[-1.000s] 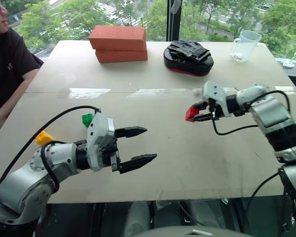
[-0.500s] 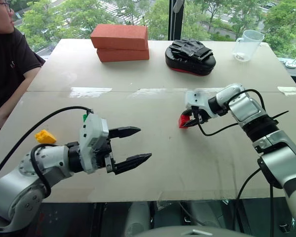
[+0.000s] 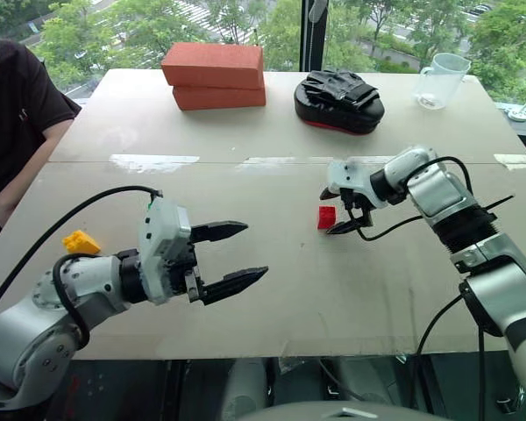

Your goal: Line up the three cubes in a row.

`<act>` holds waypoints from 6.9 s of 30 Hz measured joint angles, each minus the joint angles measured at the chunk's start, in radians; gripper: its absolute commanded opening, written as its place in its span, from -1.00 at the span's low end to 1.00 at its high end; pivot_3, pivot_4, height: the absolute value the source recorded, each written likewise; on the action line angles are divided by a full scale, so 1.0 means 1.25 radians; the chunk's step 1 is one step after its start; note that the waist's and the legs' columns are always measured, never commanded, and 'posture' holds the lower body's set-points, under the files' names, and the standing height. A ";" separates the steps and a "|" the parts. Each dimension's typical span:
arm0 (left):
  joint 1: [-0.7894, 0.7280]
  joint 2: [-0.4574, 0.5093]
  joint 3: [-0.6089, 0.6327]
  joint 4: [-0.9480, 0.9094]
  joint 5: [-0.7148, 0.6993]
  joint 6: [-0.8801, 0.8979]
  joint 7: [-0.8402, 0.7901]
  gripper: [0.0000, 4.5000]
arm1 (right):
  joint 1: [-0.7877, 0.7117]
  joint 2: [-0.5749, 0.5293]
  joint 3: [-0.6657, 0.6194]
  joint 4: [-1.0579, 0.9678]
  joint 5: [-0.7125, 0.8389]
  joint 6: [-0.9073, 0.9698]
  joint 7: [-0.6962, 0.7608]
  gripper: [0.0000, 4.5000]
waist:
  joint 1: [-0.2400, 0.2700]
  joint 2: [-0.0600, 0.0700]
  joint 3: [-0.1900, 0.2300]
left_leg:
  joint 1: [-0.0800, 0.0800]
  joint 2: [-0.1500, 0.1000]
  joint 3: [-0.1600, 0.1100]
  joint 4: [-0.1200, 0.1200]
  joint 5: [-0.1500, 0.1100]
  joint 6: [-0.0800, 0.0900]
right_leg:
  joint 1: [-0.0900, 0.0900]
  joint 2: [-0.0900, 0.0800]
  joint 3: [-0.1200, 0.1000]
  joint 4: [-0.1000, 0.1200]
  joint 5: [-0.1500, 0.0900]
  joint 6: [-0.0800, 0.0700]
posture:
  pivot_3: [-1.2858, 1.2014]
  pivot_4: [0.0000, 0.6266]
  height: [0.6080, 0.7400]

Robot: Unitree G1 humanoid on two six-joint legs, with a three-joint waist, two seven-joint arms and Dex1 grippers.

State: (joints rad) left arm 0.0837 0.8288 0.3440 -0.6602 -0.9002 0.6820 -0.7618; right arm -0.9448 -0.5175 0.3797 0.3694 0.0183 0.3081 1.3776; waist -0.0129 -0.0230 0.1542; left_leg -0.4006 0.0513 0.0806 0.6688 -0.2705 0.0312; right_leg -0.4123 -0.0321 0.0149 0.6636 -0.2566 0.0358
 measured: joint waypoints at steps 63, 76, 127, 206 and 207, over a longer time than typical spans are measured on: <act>-0.908 -0.326 -0.526 1.388 0.684 -0.733 -0.581 -0.43 | 0.990 -0.165 -0.649 -0.980 0.529 0.202 -0.510 1.00 | 0.021 -0.003 -0.001 | -0.012 -0.009 -0.015 0.012 -0.004 0.007 | -0.001 0.000 -0.008 0.000 -0.001 0.002 | 0.03 -0.52 0.95; -0.946 -0.375 -0.493 1.473 0.737 -0.765 -0.527 -0.43 | 1.024 -0.174 -0.650 -0.979 0.512 0.170 -0.512 1.00 | 0.021 -0.003 -0.001 | -0.012 -0.010 -0.016 0.013 -0.004 0.008 | 0.001 0.000 -0.010 0.000 0.000 0.003 | 0.03 -0.52 0.95; -0.182 -0.411 0.293 0.186 0.612 0.210 0.537 0.99 | 0.501 -0.120 -0.244 -0.627 0.459 0.084 -0.263 1.00 | 0.018 -0.004 -0.003 | 0.002 -0.011 -0.029 0.012 -0.003 0.005 | 0.014 -0.011 -0.012 0.005 0.000 0.001 | 0.03 -0.52 0.95; -0.678 -0.102 -0.256 1.181 0.591 -0.673 -0.619 0.96 | 0.860 -0.256 -0.552 -0.904 0.588 0.238 -0.487 1.00 | 0.004 -0.002 -0.001 | -0.013 -0.011 -0.028 0.012 -0.002 0.003 | 0.001 -0.004 -0.016 0.001 -0.002 0.002 | 0.03 -0.52 0.95; -0.603 -0.094 -0.226 1.077 0.560 -0.613 -0.588 0.96 | 0.878 -0.255 -0.567 -0.897 0.581 0.235 -0.490 1.00 | 0.001 -0.002 -0.001 | -0.012 -0.010 -0.029 0.012 -0.002 0.003 | 0.002 -0.008 -0.013 0.001 -0.002 0.002 | 0.03 -0.52 0.95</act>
State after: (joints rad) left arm -0.6698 0.7112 0.0617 0.6863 -0.1997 -0.0837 -1.4965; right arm 0.1525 -0.8364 -0.3290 -0.7522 0.7444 0.6024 0.7649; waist -0.0117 -0.0253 0.1530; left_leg -0.4158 0.0389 0.0449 0.6834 -0.2725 0.0348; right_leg -0.4100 -0.0416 -0.0018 0.6654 -0.2592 0.0385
